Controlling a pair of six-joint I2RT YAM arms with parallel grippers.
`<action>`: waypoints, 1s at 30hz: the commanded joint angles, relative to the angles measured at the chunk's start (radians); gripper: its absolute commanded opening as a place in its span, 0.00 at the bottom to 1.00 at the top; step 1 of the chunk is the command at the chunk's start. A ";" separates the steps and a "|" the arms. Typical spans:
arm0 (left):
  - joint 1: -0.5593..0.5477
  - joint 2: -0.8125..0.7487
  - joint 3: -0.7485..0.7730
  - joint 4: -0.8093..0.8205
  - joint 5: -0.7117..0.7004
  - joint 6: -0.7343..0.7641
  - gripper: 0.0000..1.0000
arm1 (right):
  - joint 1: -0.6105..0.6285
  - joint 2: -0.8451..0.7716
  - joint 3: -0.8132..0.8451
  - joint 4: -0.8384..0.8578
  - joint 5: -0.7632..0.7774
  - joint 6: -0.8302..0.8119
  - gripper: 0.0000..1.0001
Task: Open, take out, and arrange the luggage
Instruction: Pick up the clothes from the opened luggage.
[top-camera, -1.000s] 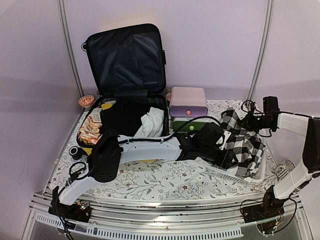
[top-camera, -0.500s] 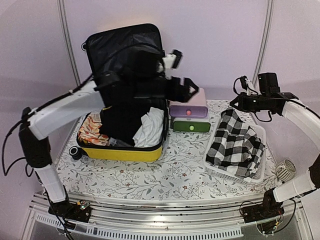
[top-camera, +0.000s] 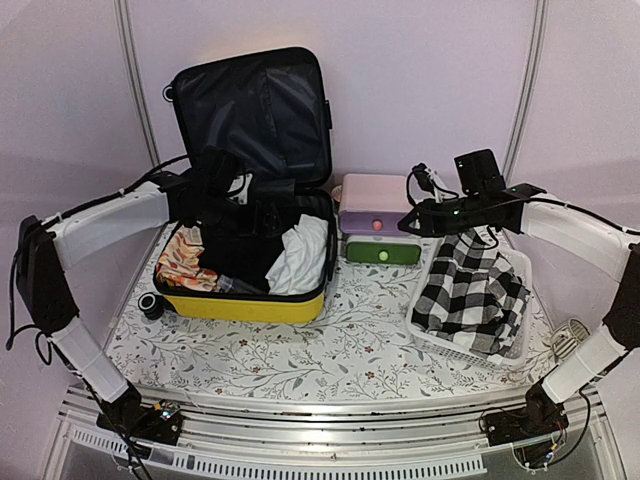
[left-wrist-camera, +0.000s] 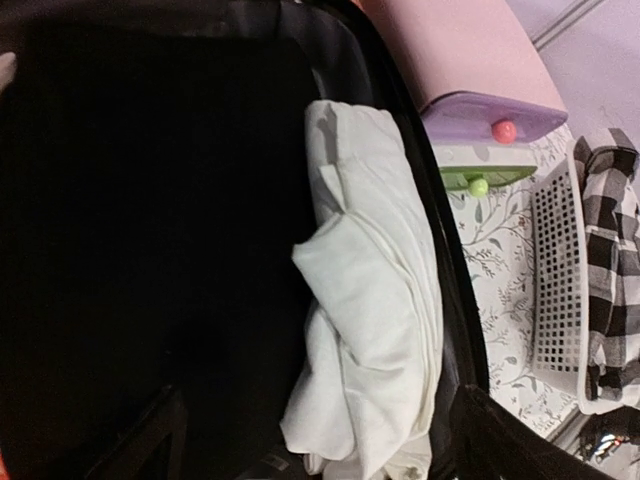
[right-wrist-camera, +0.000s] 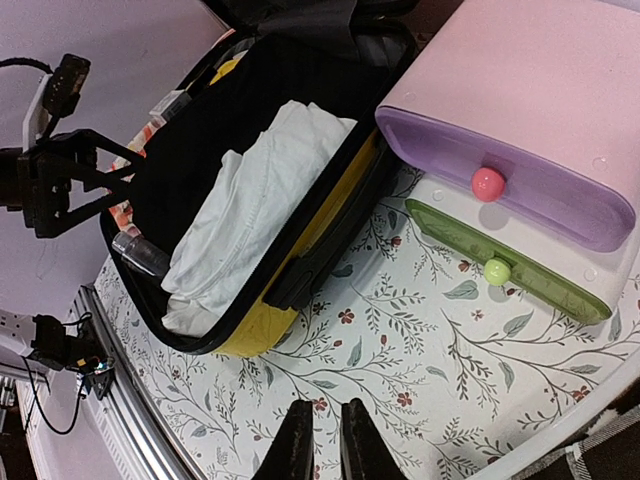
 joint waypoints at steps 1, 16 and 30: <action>-0.012 0.053 -0.028 0.001 0.134 -0.039 0.91 | 0.008 0.015 0.023 0.049 -0.029 0.011 0.13; -0.072 0.169 -0.030 0.035 0.247 -0.080 0.64 | 0.009 0.051 0.020 0.040 -0.033 -0.004 0.14; -0.122 0.284 0.041 -0.027 0.167 -0.081 0.79 | 0.010 0.060 0.006 0.052 -0.050 -0.002 0.15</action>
